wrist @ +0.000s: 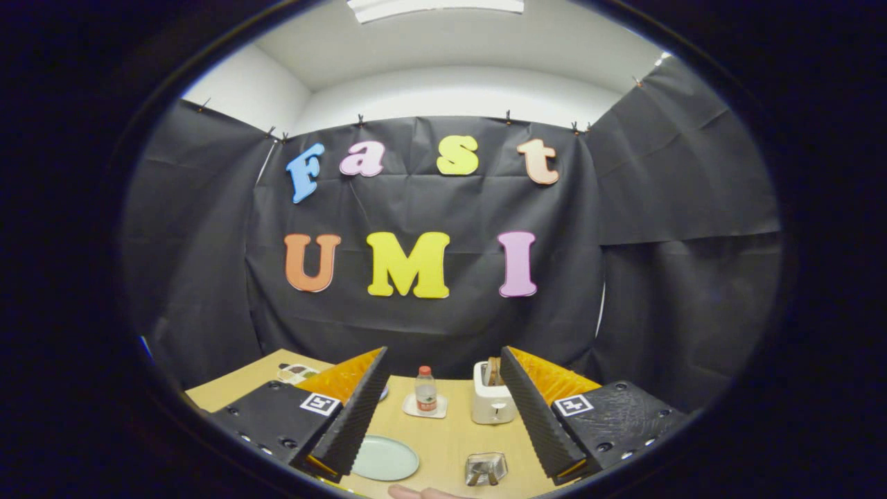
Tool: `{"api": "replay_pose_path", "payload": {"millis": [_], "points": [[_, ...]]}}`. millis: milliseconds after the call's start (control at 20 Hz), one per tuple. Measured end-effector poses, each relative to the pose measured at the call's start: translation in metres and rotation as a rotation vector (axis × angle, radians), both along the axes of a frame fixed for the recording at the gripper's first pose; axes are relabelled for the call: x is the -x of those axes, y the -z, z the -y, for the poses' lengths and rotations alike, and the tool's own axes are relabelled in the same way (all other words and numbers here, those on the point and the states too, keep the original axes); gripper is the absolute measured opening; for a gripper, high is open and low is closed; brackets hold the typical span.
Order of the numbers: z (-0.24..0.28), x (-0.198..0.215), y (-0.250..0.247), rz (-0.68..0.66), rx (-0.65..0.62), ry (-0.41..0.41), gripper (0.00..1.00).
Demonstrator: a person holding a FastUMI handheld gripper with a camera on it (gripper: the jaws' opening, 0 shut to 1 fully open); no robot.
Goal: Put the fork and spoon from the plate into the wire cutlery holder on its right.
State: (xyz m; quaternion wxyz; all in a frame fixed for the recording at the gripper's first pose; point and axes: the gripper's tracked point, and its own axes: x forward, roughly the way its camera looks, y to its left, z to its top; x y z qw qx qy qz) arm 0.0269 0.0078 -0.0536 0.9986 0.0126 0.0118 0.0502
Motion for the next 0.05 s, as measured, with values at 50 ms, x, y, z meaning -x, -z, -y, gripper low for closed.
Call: {"api": "replay_pose_path", "payload": {"millis": [50], "points": [[0.0094,-0.0025,0.0015,0.002,-0.004,0.001,0.96]]}}
